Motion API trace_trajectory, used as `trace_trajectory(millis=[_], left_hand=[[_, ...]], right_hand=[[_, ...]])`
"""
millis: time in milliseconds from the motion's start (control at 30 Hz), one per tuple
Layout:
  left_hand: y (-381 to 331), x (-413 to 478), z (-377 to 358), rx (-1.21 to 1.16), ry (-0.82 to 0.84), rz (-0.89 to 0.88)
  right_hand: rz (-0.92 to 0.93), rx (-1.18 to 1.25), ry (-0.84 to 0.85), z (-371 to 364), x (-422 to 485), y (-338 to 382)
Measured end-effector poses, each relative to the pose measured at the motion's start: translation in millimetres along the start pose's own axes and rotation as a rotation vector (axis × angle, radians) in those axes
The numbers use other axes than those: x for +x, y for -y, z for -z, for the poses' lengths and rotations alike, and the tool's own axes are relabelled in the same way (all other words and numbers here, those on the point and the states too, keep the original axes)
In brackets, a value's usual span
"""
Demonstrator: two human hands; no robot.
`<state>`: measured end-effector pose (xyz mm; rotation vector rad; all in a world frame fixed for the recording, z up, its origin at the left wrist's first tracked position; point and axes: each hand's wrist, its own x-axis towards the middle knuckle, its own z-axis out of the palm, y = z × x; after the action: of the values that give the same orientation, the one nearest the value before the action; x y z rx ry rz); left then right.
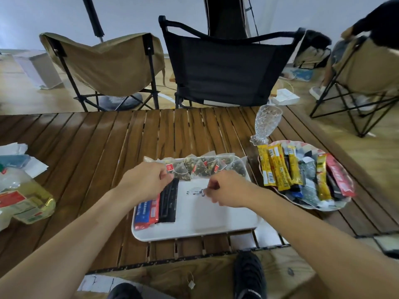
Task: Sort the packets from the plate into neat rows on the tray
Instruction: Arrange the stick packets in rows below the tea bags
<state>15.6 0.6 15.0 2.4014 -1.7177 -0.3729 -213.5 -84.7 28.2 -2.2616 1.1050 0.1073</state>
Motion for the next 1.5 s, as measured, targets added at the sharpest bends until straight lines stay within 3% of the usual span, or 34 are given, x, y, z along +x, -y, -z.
trace_trajectory(millis=[100, 367, 567, 767, 1233, 1500], left_hand=[[-28, 5, -3, 0.038, -0.043, -0.078], [-111, 16, -16, 0.147, -0.058, -0.308], [-160, 18, -25, 0.175, -0.079, -0.418], [-176, 21, -30, 0.170, -0.030, -0.408], [-154, 24, -32, 0.112, -0.015, -0.371], [-120, 23, -23, 0.081, -0.035, -0.333]], right_hand=[[-0.002, -0.065, -0.060, 21, -10, -19], [-0.149, 0.038, -0.190, 71, -35, -70], [-0.443, -0.103, -0.540, 115, -58, -163], [-0.732, -0.171, -0.553, 118, -67, -260], [-0.802, -0.082, -0.565, 115, -60, -266], [-0.705, 0.086, -0.858, 129, -64, -240]])
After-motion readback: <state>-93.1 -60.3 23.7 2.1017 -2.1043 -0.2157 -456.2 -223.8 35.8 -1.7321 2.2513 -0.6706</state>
